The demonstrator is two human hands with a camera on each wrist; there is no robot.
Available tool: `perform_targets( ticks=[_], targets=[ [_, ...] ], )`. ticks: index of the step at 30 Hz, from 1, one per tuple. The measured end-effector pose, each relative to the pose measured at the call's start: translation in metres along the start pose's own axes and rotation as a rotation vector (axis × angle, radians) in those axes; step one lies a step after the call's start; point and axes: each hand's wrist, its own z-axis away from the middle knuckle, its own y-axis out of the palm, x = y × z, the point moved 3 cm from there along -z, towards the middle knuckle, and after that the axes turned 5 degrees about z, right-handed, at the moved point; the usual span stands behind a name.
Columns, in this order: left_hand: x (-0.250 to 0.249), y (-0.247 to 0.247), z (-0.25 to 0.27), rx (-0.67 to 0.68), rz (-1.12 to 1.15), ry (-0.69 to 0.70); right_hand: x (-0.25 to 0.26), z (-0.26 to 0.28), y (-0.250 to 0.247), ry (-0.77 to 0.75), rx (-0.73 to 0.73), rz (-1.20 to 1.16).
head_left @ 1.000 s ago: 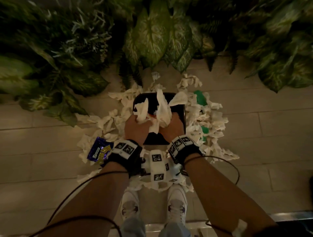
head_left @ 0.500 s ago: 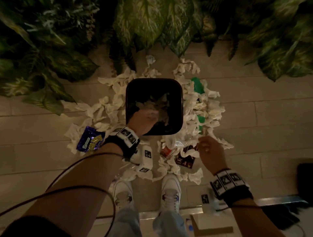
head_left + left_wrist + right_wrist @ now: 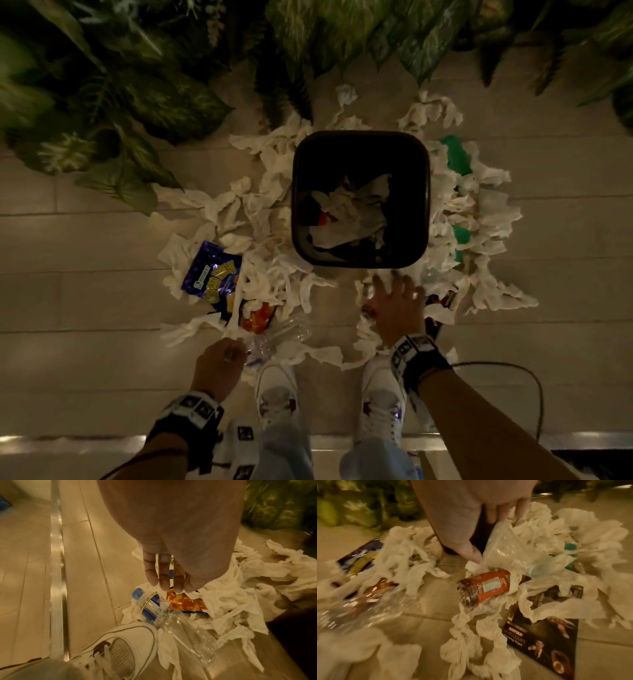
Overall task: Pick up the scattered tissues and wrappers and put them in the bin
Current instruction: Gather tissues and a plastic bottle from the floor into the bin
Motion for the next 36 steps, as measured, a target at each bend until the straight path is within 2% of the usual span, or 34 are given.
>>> perform_targets(
  ticks=[2, 4, 6, 8, 12, 18, 20, 23, 25, 27, 29, 33, 36],
  targets=[
    [0.003, 0.005, -0.005, -0.014, 0.023, -0.001, -0.007, -0.015, 0.005, 0.112, -0.007, 0.044],
    [-0.005, 0.009, -0.012, -0.017, 0.085, 0.009, -0.018, -0.028, 0.011, 0.157, -0.006, 0.099],
    [-0.015, 0.014, -0.024, -0.029, 0.116, 0.024, -0.029, -0.037, 0.015, 0.171, -0.049, 0.127],
    [-0.032, 0.02, -0.039, -0.058, 0.114, 0.104, -0.038, -0.043, 0.012, 0.17, -0.068, 0.13],
    [-0.07, 0.038, -0.074, -0.082, -0.049, 0.212, -0.061, -0.053, 0.015, 0.129, -0.09, 0.169],
    [-0.096, 0.07, -0.114, -0.023, -0.095, 0.15, -0.079, -0.031, 0.002, 0.099, -0.206, 0.008],
    [-0.098, 0.075, -0.115, -0.037, -0.109, 0.182, -0.086, -0.014, -0.004, 0.083, -0.273, -0.111],
    [-0.096, 0.069, -0.1, -0.057, -0.081, 0.221, -0.095, 0.018, -0.02, 0.095, -0.34, -0.279],
    [-0.097, 0.055, -0.082, -0.088, -0.014, 0.233, -0.098, 0.044, -0.036, 0.102, -0.334, -0.338],
    [-0.103, 0.034, -0.06, -0.15, 0.048, 0.247, -0.096, 0.069, -0.059, 0.126, -0.315, -0.43],
    [-0.113, 0.008, -0.032, -0.237, 0.112, 0.267, -0.09, 0.096, -0.091, 0.121, -0.38, -0.471],
    [-0.155, -0.047, 0.033, -0.377, 0.26, 0.441, -0.067, 0.135, -0.175, 0.097, -0.573, -0.515],
    [-0.203, -0.079, 0.069, -0.394, 0.352, 0.593, -0.051, 0.124, -0.214, 0.034, -0.659, -0.646]
  ],
)
